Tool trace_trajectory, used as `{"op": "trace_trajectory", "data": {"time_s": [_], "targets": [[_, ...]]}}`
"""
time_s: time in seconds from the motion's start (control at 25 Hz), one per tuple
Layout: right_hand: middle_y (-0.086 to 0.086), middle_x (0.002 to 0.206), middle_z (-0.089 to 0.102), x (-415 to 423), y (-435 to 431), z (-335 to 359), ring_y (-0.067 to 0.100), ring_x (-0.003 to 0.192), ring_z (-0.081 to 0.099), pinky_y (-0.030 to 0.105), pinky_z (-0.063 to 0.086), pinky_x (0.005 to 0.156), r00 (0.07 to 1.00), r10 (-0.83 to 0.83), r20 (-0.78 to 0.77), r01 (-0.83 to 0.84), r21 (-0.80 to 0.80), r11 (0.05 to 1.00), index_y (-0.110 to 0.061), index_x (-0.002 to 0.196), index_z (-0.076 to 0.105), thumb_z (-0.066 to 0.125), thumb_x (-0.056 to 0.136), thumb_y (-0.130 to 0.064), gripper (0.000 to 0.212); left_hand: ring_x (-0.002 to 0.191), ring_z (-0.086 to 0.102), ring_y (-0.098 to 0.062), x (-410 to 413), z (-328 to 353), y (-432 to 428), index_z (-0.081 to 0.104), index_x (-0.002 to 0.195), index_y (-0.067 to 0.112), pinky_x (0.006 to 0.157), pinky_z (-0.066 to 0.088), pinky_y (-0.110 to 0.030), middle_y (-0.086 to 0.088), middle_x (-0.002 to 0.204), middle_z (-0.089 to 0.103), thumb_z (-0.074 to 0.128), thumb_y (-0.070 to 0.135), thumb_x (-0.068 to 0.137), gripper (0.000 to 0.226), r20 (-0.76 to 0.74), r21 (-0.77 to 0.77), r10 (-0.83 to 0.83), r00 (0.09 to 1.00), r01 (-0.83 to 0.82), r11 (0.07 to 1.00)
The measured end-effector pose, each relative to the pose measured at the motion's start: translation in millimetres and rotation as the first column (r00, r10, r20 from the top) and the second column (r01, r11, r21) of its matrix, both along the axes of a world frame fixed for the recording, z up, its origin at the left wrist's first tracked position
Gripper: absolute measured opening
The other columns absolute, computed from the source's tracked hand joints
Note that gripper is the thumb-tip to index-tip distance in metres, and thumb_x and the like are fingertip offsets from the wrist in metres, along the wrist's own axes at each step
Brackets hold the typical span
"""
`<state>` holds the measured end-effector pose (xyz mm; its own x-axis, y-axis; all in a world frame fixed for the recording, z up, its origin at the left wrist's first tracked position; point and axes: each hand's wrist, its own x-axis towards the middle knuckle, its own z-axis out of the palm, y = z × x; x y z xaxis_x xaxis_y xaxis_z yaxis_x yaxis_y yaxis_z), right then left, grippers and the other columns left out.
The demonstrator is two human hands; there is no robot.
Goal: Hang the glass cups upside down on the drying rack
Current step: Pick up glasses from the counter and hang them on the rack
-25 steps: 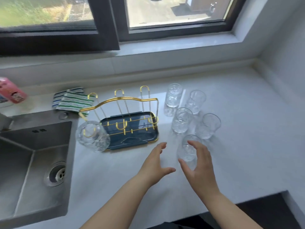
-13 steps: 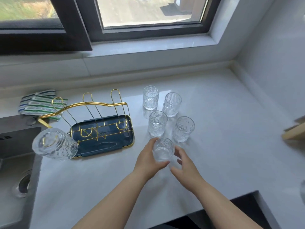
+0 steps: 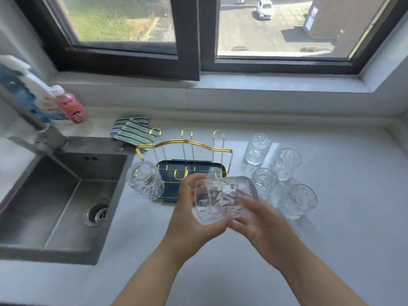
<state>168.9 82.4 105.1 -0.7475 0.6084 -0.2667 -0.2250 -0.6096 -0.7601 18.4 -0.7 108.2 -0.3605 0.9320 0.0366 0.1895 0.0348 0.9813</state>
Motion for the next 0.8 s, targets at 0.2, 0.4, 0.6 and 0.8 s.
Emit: {"op": "trace_trajectory", "data": {"time_s": [0.2,0.4,0.6,0.8], "targets": [[-0.013,0.117,0.056,-46,1,35,0.008,0.098,0.064,0.022,0.054,0.075,0.909,-0.216,0.355,-0.071,0.644,0.762,-0.038,0.119,0.050,0.086,0.055,-0.017,0.076,0.119,0.031,0.007,-32,6,-18,0.040,0.124,0.035,0.099,0.025,-0.008,0.021,0.123,0.042,0.073,0.038,0.065,0.068,-0.495,0.094,0.205,0.845,-0.182,0.979],[-0.013,0.120,0.046,-97,0,41,0.002,0.108,0.045,0.021,0.041,0.092,0.851,-0.349,0.392,-0.221,0.871,0.439,-0.027,0.127,0.041,0.080,0.059,-0.015,0.080,0.111,0.036,-0.010,-65,0,-2,0.046,0.123,0.020,0.097,0.023,-0.024,0.010,0.116,0.052,0.080,0.036,0.062,0.072,-0.612,0.090,0.282,0.739,-0.289,0.953],[-0.004,0.132,0.043,-121,12,23,0.014,0.113,0.048,0.020,0.038,0.084,0.744,-0.417,0.522,-0.377,0.843,0.383,-0.022,0.131,0.037,0.078,0.063,-0.021,0.079,0.113,0.038,-0.017,-81,-16,17,0.035,0.133,0.021,0.097,0.012,-0.026,-0.001,0.117,0.056,0.075,0.033,0.065,0.080,-0.697,0.044,0.214,0.685,-0.257,0.965],[-0.003,0.134,0.040,-134,20,4,0.017,0.114,0.049,0.018,0.033,0.081,0.708,-0.391,0.588,-0.431,0.799,0.420,-0.023,0.133,0.033,0.079,0.063,-0.024,0.084,0.108,0.029,-0.019,-87,-22,25,0.052,0.118,0.014,0.100,0.028,-0.048,-0.013,0.100,0.065,0.085,0.025,0.049,0.077,-0.816,0.074,0.250,0.520,-0.335,0.939]]}}
